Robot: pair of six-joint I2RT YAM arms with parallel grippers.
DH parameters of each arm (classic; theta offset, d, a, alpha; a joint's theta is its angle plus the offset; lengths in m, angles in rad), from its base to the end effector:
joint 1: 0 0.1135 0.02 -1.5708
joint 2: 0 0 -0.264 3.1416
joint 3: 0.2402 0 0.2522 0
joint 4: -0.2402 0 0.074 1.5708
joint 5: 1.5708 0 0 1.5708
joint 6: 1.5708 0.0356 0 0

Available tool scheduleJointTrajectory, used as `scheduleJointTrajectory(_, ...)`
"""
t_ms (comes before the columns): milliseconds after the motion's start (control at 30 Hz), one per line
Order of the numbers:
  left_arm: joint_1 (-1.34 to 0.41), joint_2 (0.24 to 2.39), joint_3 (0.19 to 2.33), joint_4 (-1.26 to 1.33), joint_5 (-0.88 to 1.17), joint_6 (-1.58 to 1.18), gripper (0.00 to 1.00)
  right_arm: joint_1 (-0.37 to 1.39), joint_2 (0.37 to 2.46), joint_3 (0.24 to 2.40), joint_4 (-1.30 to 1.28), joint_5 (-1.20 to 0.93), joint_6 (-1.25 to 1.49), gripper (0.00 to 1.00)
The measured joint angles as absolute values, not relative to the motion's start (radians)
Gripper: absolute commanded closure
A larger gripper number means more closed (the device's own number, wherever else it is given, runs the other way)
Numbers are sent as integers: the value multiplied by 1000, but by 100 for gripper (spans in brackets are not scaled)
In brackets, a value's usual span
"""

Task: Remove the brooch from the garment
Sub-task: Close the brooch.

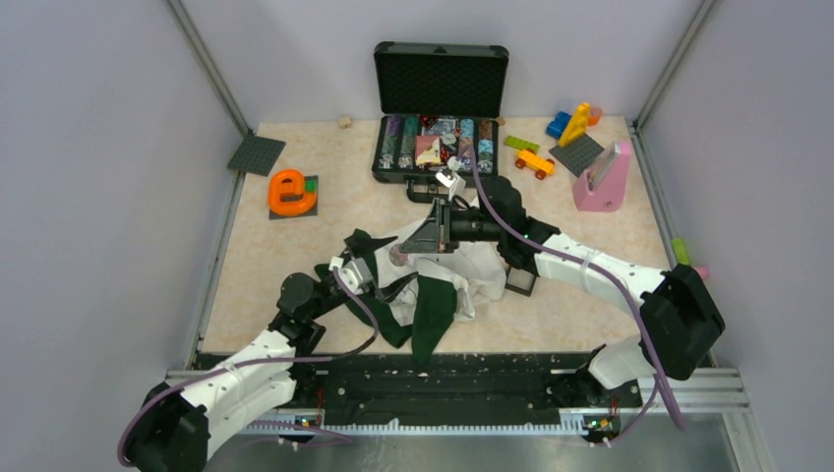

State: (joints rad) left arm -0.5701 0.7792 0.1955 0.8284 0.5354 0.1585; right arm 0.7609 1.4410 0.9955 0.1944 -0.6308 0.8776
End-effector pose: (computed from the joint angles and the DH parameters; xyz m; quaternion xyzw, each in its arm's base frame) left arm 0.1343 -0.1077 0.2394 0.4063 0.4804 -0.3147 0.7107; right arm 0.2262 0.2443 0.2983 -0.1460 0.7609 0.5931 0.2188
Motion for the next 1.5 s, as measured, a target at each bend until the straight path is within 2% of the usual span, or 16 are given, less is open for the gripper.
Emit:
scheduleJointTrajectory(133,-570,778,196,857,542,154,19,761,1441,995,194,-630,884,100)
scheduleJointTrajectory(467,-570,761,195,879,565,148,34,760,1443,987,209,-630,902,100)
scheduleJointTrajectory(633,-570,762,195,880,569,150,31,760,1443,986,218,-631,908,100)
scheduleJointTrajectory(867,-570,762,195,881,561,152,47,761,1443,981,217,-633,912,100)
scheduleJointTrajectory(1000,-570,761,195,880,557,157,55,760,1443,979,217,-640,913,95)
scheduleJointTrajectory(1133,-570,761,195,866,558,160,56,756,1443,969,223,-641,918,92)
scheduleJointTrajectory(1233,-570,761,195,851,561,162,57,756,1443,957,233,-641,923,72)
scheduleJointTrajectory(1267,-570,760,195,845,561,163,57,756,1443,955,234,-641,926,69)
scheduleJointTrajectory(1500,-570,743,196,804,555,163,61,742,1414,947,186,-610,890,65)
